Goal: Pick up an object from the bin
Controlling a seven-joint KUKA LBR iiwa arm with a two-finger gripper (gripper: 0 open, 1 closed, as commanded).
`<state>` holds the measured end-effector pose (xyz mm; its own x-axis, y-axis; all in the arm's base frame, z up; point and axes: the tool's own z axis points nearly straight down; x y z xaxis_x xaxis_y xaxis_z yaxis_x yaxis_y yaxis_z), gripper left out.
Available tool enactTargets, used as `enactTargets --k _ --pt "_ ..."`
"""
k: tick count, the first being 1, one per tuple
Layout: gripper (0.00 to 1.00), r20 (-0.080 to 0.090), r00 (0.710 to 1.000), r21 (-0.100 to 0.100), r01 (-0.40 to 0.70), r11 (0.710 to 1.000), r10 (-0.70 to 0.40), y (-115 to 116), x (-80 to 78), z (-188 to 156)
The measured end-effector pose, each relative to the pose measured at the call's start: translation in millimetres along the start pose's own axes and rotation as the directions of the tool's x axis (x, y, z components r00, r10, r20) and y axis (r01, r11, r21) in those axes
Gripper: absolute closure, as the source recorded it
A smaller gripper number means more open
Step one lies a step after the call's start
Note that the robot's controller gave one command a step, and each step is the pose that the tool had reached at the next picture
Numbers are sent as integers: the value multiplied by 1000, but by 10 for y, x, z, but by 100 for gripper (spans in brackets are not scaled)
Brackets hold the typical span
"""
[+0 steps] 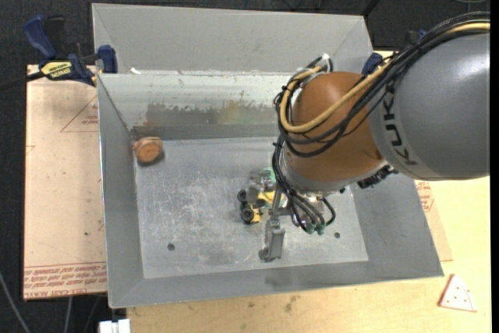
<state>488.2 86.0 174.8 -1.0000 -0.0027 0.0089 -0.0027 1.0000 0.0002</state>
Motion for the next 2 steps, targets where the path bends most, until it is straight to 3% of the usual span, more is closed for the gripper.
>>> enactTargets --k 1,2 --pt "0 9 1000 -1 -2 1000 2 -4 -18 -43" --pt "0 19 998 -1 57 998 -57 -93 -440 432"
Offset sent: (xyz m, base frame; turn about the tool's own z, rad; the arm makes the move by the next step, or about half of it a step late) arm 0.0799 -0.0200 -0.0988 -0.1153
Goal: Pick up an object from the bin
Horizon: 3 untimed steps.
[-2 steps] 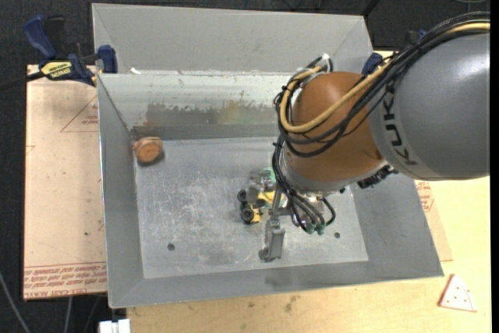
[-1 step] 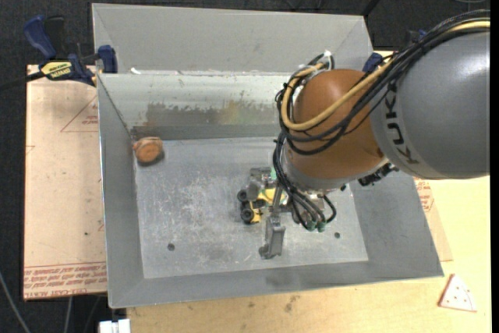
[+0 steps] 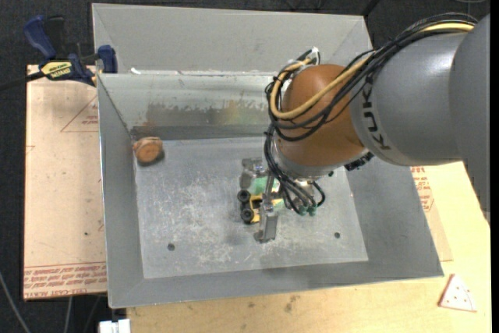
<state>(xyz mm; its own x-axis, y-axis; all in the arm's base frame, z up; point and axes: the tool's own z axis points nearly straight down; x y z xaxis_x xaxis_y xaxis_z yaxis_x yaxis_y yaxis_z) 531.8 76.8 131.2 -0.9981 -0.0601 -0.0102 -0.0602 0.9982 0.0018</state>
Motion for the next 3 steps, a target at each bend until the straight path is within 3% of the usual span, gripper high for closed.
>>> enactTargets --k 1,2,3 --pt "0 -7 1000 1 -7 1000 7 -277 -45 447" --pt "100 -3 998 1 -66 998 66 -334 -483 486" --pt "100 -3 998 1 -67 998 67 -335 -483 486"
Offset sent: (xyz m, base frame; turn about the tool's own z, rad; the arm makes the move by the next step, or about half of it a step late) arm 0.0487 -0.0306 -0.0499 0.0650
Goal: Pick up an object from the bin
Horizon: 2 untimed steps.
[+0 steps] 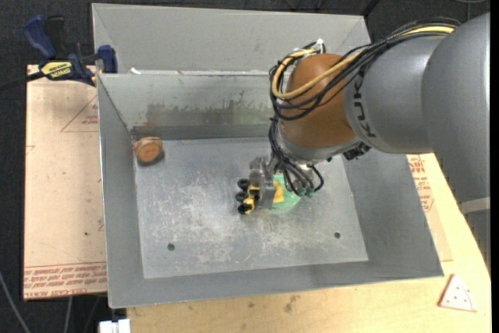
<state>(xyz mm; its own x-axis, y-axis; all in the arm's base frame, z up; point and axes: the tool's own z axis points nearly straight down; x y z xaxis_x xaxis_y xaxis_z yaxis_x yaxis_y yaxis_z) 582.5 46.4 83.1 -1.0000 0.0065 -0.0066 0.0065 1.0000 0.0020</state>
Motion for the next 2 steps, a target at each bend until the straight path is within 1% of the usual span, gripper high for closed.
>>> enactTargets --k 1,2 --pt "100 -1 1000 1 26 1000 -26 -149 -732 -1398" --pt "100 -3 1000 1 26 1000 -26 -150 -728 -1392"
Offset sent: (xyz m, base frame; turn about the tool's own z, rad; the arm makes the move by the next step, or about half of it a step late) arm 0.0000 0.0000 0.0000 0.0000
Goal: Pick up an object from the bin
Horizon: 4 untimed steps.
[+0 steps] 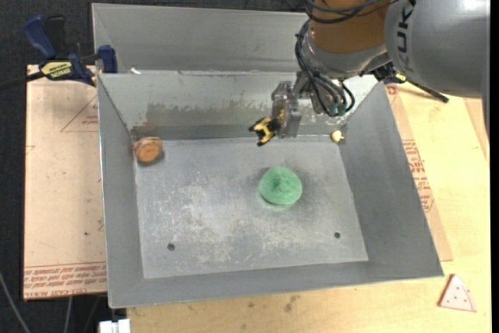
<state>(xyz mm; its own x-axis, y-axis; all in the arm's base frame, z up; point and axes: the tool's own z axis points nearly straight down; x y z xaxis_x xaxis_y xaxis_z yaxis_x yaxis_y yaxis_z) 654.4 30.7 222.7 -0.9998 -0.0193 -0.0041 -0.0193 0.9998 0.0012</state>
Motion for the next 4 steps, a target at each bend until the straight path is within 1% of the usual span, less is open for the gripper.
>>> enactTargets --k 4 --pt "100 0 1000 0 0 1000 0 -2 0 0"
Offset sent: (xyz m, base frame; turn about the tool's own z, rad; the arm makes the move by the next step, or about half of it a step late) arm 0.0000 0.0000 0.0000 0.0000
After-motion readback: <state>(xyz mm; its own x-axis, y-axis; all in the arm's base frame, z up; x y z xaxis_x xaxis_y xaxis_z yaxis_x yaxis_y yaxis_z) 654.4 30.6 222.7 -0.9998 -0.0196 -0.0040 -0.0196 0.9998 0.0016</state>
